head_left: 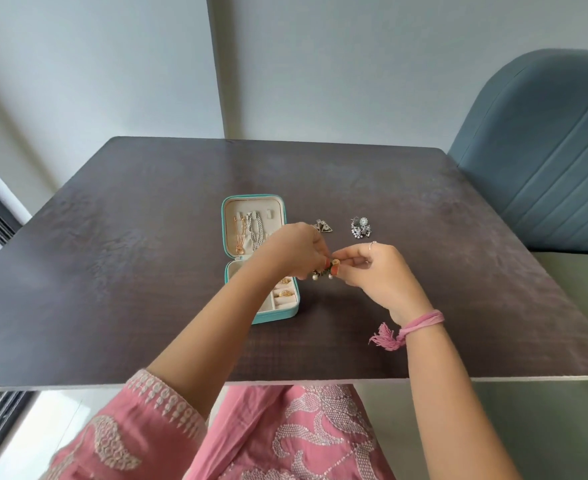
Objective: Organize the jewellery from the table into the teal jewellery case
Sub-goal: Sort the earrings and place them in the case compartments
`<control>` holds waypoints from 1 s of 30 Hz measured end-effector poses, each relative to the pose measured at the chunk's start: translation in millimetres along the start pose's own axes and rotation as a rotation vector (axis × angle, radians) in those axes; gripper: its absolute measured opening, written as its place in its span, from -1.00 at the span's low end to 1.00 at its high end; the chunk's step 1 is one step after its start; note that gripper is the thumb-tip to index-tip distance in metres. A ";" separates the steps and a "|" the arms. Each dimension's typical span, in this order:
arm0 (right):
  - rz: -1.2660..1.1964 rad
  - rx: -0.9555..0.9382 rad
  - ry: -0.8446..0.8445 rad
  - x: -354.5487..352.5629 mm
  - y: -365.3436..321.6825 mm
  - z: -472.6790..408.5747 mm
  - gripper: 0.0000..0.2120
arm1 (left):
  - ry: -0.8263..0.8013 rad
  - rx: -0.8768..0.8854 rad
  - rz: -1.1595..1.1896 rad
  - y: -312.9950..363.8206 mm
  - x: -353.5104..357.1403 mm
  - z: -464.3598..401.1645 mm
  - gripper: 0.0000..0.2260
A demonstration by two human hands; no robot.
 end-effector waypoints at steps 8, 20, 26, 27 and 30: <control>-0.352 -0.081 -0.033 -9.1 -31.1 15.4 -0.84 | 0.159 0.021 0.471 -24.9 -34.8 51.5 -0.95; -0.349 -0.206 -0.034 17.7 -53.0 29.5 -0.85 | 0.307 -0.119 0.373 -76.7 -26.9 95.5 -0.92; -0.304 -0.219 -0.060 23.8 -53.2 33.3 -0.84 | 0.307 -0.166 0.326 -86.8 -11.2 98.4 -0.95; -0.296 -0.219 -0.061 23.9 -52.3 33.6 -0.84 | 0.305 -0.170 0.304 -87.2 -9.6 98.5 -0.95; -0.294 -0.214 -0.066 23.9 -50.0 34.4 -0.84 | 0.278 -0.171 0.249 -85.3 -6.4 97.9 -0.96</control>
Point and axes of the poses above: each hand's wrist, its own z-axis away from the middle knuckle, its own x-axis out of the palm, y = z × x, the point moved 8 cm from there along -z, towards the middle knuckle, and after that the axes turned 4 degrees about -z, right-handed, at the moved point
